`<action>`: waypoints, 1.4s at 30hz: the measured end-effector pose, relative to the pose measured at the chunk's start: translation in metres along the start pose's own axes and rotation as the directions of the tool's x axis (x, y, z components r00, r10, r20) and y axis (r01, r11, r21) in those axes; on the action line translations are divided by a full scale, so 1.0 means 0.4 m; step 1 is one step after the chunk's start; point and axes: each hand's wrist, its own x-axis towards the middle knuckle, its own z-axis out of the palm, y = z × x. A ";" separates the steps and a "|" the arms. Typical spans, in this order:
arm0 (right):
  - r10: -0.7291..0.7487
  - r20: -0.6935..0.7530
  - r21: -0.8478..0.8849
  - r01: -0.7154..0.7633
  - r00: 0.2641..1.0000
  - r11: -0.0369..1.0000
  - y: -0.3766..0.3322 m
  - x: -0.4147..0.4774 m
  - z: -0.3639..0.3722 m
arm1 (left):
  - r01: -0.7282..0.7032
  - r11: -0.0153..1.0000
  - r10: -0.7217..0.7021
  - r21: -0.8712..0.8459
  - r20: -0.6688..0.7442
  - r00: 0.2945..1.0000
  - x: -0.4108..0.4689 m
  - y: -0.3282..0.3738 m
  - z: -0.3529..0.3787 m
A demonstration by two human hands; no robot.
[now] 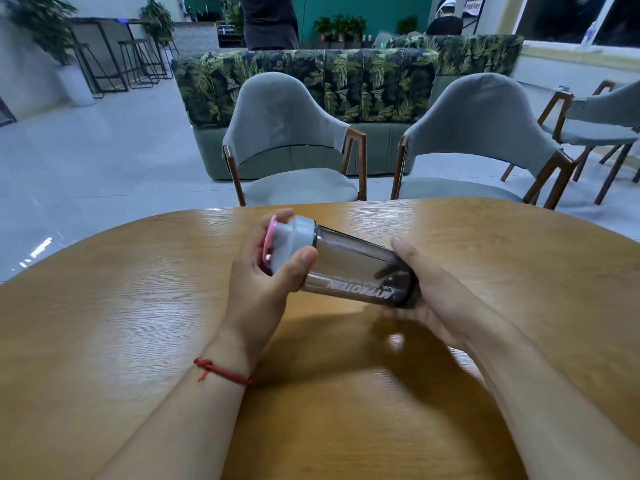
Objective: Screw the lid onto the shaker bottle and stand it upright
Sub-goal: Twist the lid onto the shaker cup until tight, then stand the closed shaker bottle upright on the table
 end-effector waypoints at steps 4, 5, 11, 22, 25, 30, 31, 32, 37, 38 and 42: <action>-0.004 0.328 0.074 -0.021 0.945 0.997 0.010 -0.026 0.050 | 0.104 0.934 -0.158 -0.341 -0.135 0.978 0.040 -0.001 -0.016; -0.001 0.388 0.082 -0.033 0.922 0.996 0.023 -0.032 0.076 | 0.114 0.921 -0.178 -0.373 -0.143 0.974 0.048 -0.004 -0.018; -0.263 0.160 -0.227 0.295 0.951 0.928 0.047 -0.018 0.224 | 0.275 0.958 -0.271 -0.077 0.060 0.961 0.030 0.020 -0.067; -0.387 0.105 -0.387 0.396 0.916 0.833 0.073 0.168 0.534 | 0.265 0.886 -0.189 0.381 -0.226 0.956 0.050 -0.011 -0.298; -0.384 0.131 -0.376 0.404 0.914 0.834 0.075 0.203 0.622 | 0.278 0.863 -0.160 0.421 -0.295 0.942 0.060 -0.037 -0.369; -0.410 0.142 -0.425 0.429 0.901 0.797 0.056 0.268 0.744 | 0.300 0.893 -0.170 0.336 -0.366 0.915 0.093 -0.071 -0.470; -0.417 0.141 -0.423 0.435 0.898 0.795 0.058 0.283 0.764 | 0.299 0.901 -0.173 0.315 -0.371 0.912 0.102 -0.079 -0.491; -0.421 0.142 -0.421 0.439 0.896 0.794 0.056 0.293 0.778 | 0.297 0.904 -0.173 0.308 -0.370 0.913 0.111 -0.081 -0.505; -0.428 0.142 -0.424 0.446 0.893 0.788 0.062 0.351 0.843 | 0.286 0.900 -0.153 0.330 -0.374 0.915 0.156 -0.123 -0.571; -0.424 0.144 -0.413 0.444 0.894 0.795 0.062 0.362 0.854 | 0.292 0.895 -0.156 0.336 -0.378 0.912 0.164 -0.125 -0.580; -0.442 0.109 -0.402 0.447 0.890 0.799 0.093 0.386 0.868 | 0.293 0.892 -0.154 0.343 -0.379 0.912 0.169 -0.150 -0.587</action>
